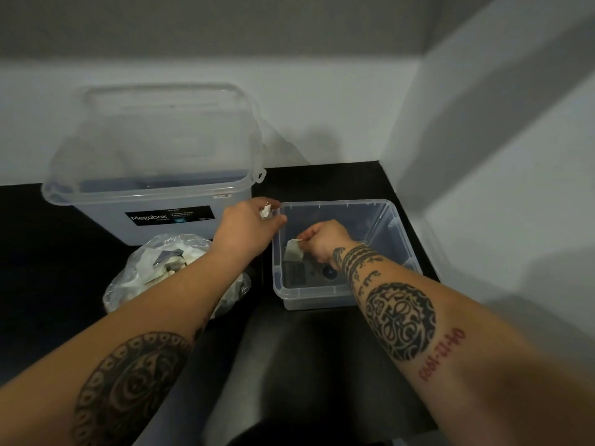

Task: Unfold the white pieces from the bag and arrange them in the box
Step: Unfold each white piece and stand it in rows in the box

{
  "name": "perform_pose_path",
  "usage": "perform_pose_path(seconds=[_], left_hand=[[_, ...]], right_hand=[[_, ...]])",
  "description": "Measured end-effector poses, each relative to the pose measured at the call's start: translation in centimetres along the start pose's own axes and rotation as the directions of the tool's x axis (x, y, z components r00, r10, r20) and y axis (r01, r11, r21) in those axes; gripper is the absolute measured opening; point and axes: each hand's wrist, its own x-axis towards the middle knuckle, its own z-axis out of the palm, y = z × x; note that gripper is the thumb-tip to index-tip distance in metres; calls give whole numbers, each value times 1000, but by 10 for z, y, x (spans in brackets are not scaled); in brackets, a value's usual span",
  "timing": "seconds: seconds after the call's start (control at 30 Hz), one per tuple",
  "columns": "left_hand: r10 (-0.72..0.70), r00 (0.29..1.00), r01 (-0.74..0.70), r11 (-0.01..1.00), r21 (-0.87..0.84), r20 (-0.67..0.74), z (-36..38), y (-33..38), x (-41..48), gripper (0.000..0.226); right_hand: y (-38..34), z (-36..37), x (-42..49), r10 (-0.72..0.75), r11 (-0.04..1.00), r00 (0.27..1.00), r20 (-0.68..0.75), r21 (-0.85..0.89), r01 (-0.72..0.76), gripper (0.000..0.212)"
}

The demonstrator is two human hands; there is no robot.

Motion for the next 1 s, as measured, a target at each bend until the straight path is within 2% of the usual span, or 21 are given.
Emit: perform_pose_path(seconds=[0.2,0.37,0.6,0.83,1.0], left_hand=[[-22,1000,22,1000,-18,-6,1,1,-2,38],[-12,1000,11,1000,-19,-7,1,0,0,38],[-7,1000,7,1000,5,-5,1,-1,1,38],[-12,1000,12,1000,13,-9,1,-3,0,38],[-32,999,31,999,29,13,-2,-1,1,35]], right_hand=[[-6,10,5,-63,984,989,-137,-172,39,14],[-8,12,2,-187,928,969,-160,-354,121,16],[-12,13,-1,-244,884,951,-188,-447,138,13],[-17,9,-6,-262,836,945,-193,-535,123,26],[-15,-10,-14,-307,861,943,-128,-459,218,17]])
